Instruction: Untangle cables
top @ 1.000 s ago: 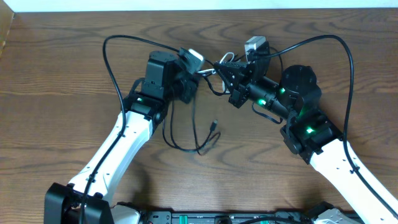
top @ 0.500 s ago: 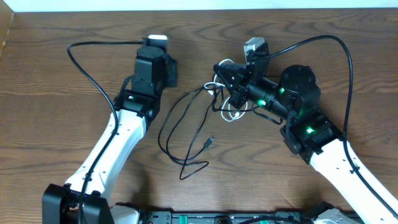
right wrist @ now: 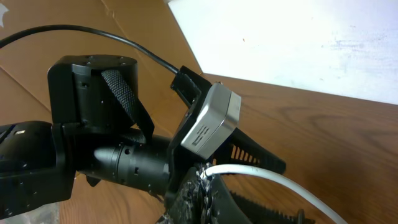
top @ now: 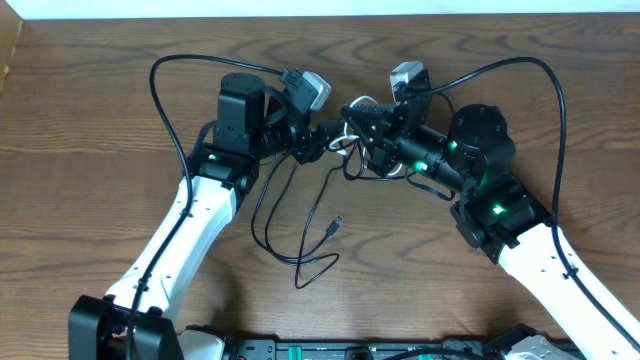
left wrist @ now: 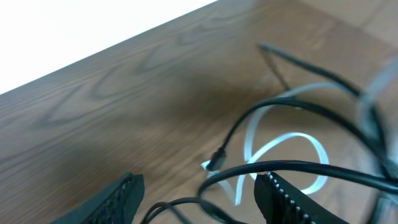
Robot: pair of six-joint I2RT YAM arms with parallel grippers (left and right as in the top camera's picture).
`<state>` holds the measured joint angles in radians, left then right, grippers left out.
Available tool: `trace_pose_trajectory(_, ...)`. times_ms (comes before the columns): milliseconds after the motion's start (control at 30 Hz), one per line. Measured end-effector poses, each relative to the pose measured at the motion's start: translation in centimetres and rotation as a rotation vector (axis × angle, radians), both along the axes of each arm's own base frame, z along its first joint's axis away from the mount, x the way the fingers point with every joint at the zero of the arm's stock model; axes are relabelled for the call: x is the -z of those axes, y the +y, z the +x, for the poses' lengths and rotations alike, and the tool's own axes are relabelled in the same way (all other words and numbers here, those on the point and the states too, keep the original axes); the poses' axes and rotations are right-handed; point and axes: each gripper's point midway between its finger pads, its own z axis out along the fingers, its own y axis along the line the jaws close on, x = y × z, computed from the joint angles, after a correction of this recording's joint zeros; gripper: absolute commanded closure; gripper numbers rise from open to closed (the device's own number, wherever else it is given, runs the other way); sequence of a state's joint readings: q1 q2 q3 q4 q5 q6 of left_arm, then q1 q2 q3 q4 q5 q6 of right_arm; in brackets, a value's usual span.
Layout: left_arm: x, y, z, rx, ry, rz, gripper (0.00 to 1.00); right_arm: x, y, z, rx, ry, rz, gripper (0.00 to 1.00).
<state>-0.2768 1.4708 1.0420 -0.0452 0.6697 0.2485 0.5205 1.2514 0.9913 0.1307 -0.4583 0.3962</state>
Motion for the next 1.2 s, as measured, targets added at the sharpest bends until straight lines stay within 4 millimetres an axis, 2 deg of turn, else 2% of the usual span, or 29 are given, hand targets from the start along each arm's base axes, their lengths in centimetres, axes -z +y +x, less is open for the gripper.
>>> trace_pose_trajectory(233, 0.9, -1.2, -1.2, 0.088, 0.046, -0.026, 0.34, 0.0, 0.0, 0.0, -0.002, 0.001, 0.000, 0.99)
trace_pose_trajectory(500, 1.4, -1.5, -1.2, 0.105, 0.060, -0.032, 0.32, 0.0, 0.0, 0.0, -0.003, 0.001, 0.000, 0.99)
trace_pose_trajectory(567, 2.1, -1.6, -0.9, 0.108, 0.068, -0.032, 0.32, 0.0, 0.0, 0.0, -0.003, 0.001, 0.000, 0.99)
trace_pose_trajectory(667, 4.2, -1.9, -0.3, 0.108, 0.109, -0.023, 0.33, 0.0, 0.0, 0.0, -0.003, 0.001, 0.000, 0.99)
trace_pose_trajectory(700, 5.0, -2.0, -0.2, 0.110, 0.123, -0.019, 0.37, 0.0, 0.0, -0.1, -0.004, 0.001, 0.000, 0.99)
trace_pose_trajectory(733, 5.8, -2.1, -0.1, 0.111, 0.141, -0.015, 0.45, 0.0, 0.0, -0.1, -0.004, 0.001, 0.000, 0.99)
trace_pose_trajectory(867, 8.1, -2.9, 0.1, 0.129, 0.172, -0.003, 0.85, 0.2, 0.0, -0.1, -0.005, 0.008, -0.004, 0.99)
trace_pose_trajectory(967, 8.8, -3.1, 0.1, 0.124, 0.185, 0.011, 0.92, 0.3, 0.0, -0.1, -0.005, 0.012, -0.006, 0.99)
trace_pose_trajectory(1200, 9.9, -1.3, 1.5, -0.001, 0.203, 0.074, 0.92, 0.4, -0.7, 0.9, 0.064, 0.006, -0.017, 0.99)
